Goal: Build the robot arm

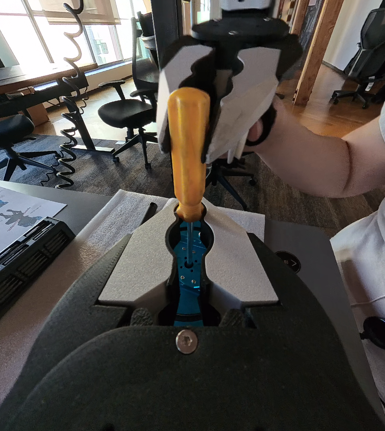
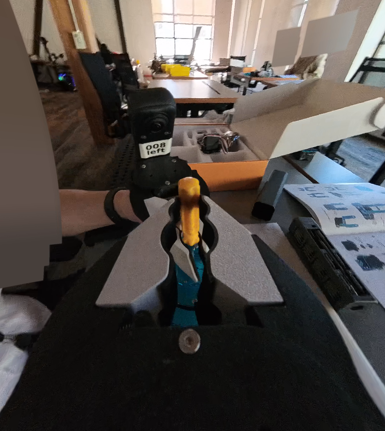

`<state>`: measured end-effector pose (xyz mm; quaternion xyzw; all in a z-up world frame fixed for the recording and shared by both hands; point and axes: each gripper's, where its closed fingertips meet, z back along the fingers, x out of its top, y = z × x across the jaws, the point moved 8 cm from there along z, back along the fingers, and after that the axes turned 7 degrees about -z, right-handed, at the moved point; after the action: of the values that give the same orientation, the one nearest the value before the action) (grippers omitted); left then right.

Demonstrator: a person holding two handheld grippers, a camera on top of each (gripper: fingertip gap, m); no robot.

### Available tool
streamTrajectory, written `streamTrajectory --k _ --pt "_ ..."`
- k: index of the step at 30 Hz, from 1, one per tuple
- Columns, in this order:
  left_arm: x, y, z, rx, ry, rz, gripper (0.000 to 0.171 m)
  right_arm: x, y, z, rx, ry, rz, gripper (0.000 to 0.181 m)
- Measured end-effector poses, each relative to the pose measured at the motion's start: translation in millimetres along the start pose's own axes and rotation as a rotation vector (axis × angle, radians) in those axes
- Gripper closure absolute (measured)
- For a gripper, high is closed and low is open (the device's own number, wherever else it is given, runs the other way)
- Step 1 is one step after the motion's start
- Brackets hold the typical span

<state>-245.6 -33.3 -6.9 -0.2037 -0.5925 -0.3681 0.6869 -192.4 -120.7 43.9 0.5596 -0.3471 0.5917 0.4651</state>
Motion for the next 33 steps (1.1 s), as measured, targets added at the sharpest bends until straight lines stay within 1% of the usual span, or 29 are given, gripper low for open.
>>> streamTrajectory --k 3,4,5,6,7,8,9,10,11,12,13,15,18,19,20,21,22,23,24,25,26,27,30,33 --pt "0 -2 -2 -0.009 0.004 -0.012 0.163 -9 20 5 -0.211 -0.103 -0.018 0.165" --pt "0 -3 -2 -0.011 0.005 -0.016 0.163 -9 22 5 -0.241 -0.103 0.026 0.164" --pt "0 -2 -2 -0.009 0.005 -0.014 0.163 -7 19 4 -0.235 -0.079 0.092 0.164" --pt "0 -1 -2 -0.008 0.002 -0.005 0.163 -4 15 3 -0.185 -0.053 0.134 0.164" --pt "0 0 -1 -0.014 -0.002 0.006 0.163 -1 7 1 -0.108 -0.031 0.138 0.160" --pt "0 1 -1 -0.024 -0.006 0.017 0.163 3 -2 0 -0.025 -0.022 0.110 0.149" --pt "-1 1 -1 -0.029 -0.009 0.020 0.163 5 -9 -3 0.096 0.008 0.071 0.151" --pt "-1 1 -1 -0.025 -0.007 0.017 0.163 5 -12 -4 0.236 0.052 0.025 0.164" --pt "0 1 -1 -0.020 -0.004 0.013 0.163 6 -16 -6 0.302 0.074 -0.019 0.163" --pt "0 1 -1 -0.012 0.001 0.008 0.163 6 -18 -6 0.301 0.069 -0.012 0.164" --pt "-1 2 -1 0.001 0.006 0.006 0.163 5 -17 -7 0.252 0.053 0.009 0.164" --pt "-1 2 1 0.009 0.008 0.002 0.164 2 -8 -7 0.117 -0.002 -0.006 0.164" --pt "-2 -1 1 -0.004 0.004 -0.004 0.166 -9 13 -3 -0.140 -0.153 -0.090 0.164" --pt "-2 -2 0 -0.010 0.005 -0.011 0.167 -11 18 -2 -0.200 -0.186 -0.096 0.164" --pt "-1 -3 -1 -0.014 0.007 -0.017 0.167 -12 19 -1 -0.225 -0.192 -0.083 0.164" --pt "-1 -3 -2 -0.015 0.009 -0.019 0.167 -10 17 0 -0.208 -0.168 -0.060 0.165" --pt "-1 -2 -3 -0.012 0.011 -0.014 0.167 -7 11 1 -0.157 -0.127 -0.048 0.165" --pt "-2 -1 -3 -0.010 0.015 -0.009 0.168 -3 4 1 -0.083 -0.081 -0.045 0.163" --pt "-3 1 -3 -0.011 0.021 -0.007 0.171 0 -5 1 -0.020 -0.045 -0.051 0.154" --pt "-4 1 -3 -0.010 0.025 -0.006 0.171 3 -13 1 0.050 -0.014 -0.059 0.153" --pt "-4 2 -3 -0.001 0.027 -0.003 0.171 5 -17 1 0.141 0.008 -0.068 0.165" --pt "-5 2 -4 0.001 0.030 -0.001 0.171 6 -19 0 0.189 0.025 -0.069 0.164" --pt "-6 3 -3 0.014 0.037 -0.002 0.171 6 -16 -2 0.108 0.020 -0.053 0.164" --pt "-6 2 0 0.027 0.038 -0.005 0.171 -1 2 -6 -0.031 -0.065 -0.103 0.164"
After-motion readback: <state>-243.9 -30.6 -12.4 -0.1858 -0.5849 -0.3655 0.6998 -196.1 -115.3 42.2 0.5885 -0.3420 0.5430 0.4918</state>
